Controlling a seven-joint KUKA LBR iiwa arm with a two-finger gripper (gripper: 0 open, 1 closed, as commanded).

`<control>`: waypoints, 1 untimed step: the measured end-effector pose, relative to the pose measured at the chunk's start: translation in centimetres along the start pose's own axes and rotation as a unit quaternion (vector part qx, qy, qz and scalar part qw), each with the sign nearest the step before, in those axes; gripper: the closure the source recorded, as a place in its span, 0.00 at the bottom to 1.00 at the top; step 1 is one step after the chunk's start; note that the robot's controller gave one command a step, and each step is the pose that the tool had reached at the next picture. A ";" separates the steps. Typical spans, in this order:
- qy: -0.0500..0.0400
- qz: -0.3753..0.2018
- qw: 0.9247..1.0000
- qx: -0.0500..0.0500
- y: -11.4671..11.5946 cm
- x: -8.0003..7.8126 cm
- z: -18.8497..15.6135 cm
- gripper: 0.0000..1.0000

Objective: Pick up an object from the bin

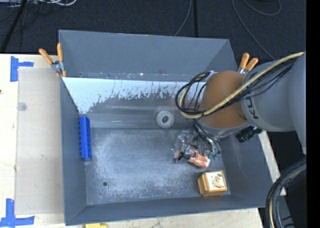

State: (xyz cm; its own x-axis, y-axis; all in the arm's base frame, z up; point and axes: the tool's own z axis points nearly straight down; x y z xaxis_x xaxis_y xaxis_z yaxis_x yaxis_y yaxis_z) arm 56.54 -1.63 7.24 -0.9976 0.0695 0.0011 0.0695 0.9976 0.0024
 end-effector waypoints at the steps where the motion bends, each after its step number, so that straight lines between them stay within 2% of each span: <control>1: 0.004 0.000 1.000 0.000 -0.1 0.4 -1.1 1.00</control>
Offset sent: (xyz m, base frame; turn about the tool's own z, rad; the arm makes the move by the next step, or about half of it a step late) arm 0.0056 -0.0336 0.0581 -0.4103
